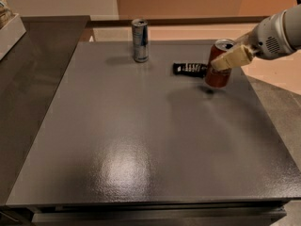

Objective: Move coke can near rxbar chocolate

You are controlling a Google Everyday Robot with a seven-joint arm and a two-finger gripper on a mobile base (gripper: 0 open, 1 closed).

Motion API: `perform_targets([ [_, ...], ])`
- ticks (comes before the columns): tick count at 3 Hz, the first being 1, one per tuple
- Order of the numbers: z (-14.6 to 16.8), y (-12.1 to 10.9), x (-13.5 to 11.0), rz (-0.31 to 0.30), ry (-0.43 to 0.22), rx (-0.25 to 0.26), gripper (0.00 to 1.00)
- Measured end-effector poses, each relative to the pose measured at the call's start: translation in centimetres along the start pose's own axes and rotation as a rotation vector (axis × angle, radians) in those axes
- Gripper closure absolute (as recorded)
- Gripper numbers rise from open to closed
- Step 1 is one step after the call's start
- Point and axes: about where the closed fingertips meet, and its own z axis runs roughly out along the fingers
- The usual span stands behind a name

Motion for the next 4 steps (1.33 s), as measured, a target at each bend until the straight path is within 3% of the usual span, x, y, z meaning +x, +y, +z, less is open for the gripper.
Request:
perform_targets([
  [1, 1.1, 0.2, 0.5, 0.010, 0.009, -0.013, 0.82],
  [4, 2.8, 0.5, 1.4, 0.020, 0.009, -0.024, 0.12],
])
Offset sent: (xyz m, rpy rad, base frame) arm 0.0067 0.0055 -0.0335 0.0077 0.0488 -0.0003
